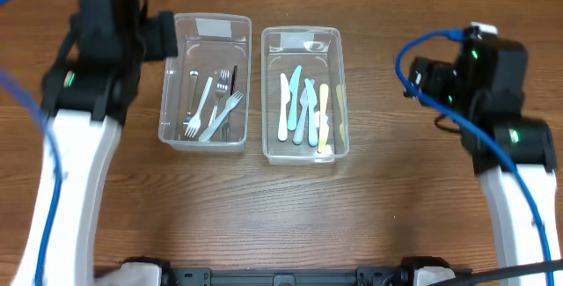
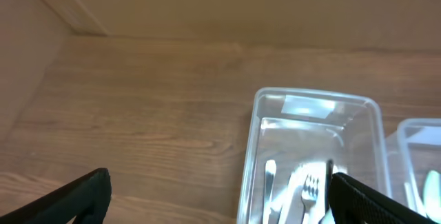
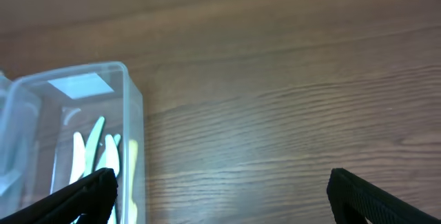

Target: Pack container

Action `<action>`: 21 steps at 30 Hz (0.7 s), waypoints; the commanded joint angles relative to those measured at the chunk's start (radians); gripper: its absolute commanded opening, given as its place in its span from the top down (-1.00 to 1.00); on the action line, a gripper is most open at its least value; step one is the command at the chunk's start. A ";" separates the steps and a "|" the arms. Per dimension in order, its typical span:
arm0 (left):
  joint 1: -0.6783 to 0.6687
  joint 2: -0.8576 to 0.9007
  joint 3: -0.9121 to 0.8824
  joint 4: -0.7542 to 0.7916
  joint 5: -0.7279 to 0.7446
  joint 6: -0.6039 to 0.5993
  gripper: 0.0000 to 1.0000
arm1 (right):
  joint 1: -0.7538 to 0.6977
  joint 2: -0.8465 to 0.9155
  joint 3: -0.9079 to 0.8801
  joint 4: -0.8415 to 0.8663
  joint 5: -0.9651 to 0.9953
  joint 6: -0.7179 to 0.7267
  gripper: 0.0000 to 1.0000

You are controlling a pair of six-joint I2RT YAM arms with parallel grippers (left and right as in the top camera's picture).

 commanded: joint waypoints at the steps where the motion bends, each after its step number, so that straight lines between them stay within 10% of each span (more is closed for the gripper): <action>1: -0.015 -0.252 -0.212 0.055 0.023 0.001 -1.00 | 0.009 -0.213 -0.143 0.019 0.026 0.030 -1.00; 11: -0.151 -0.931 -0.729 0.047 -0.022 0.042 -1.00 | 0.130 -0.795 -0.481 -0.090 0.114 0.135 -1.00; 21: -0.151 -1.003 -0.763 -0.149 -0.018 0.042 -1.00 | 0.130 -0.813 -0.496 -0.172 0.114 0.135 -1.00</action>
